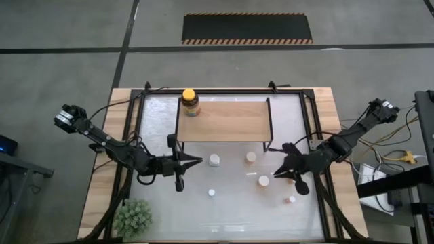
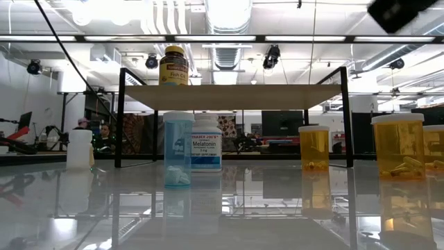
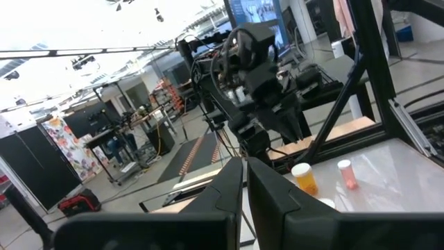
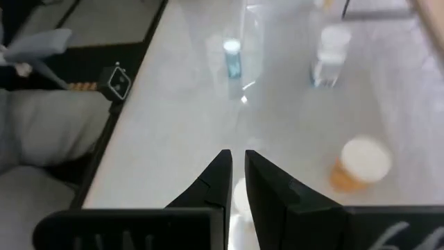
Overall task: Pick and place medicine bottles onto shelf by color
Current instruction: Put the orange pill bottle on the shelf
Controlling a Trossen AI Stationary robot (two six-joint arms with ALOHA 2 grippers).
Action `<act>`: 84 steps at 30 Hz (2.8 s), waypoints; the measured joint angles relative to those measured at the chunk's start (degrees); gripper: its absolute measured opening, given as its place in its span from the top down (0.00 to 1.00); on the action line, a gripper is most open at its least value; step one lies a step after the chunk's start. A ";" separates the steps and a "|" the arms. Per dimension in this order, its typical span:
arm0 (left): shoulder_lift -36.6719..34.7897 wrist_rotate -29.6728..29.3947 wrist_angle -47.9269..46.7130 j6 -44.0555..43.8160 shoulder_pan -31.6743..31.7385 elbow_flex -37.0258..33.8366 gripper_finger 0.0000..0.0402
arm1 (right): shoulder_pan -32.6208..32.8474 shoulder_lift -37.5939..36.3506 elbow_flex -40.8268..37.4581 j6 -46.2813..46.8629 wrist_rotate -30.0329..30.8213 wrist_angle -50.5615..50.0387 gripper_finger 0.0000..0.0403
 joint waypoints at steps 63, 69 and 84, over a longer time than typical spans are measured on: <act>-0.04 0.01 0.89 2.10 0.00 0.01 0.99 | 0.19 44.40 17.36 14.57 5.77 -18.65 0.19; -0.07 0.01 0.89 2.10 0.00 0.01 0.99 | -0.32 44.69 17.15 14.16 4.65 -18.51 0.19; -0.07 0.01 0.89 2.10 0.00 -0.01 0.99 | -0.43 44.52 16.47 13.85 4.05 -17.46 0.44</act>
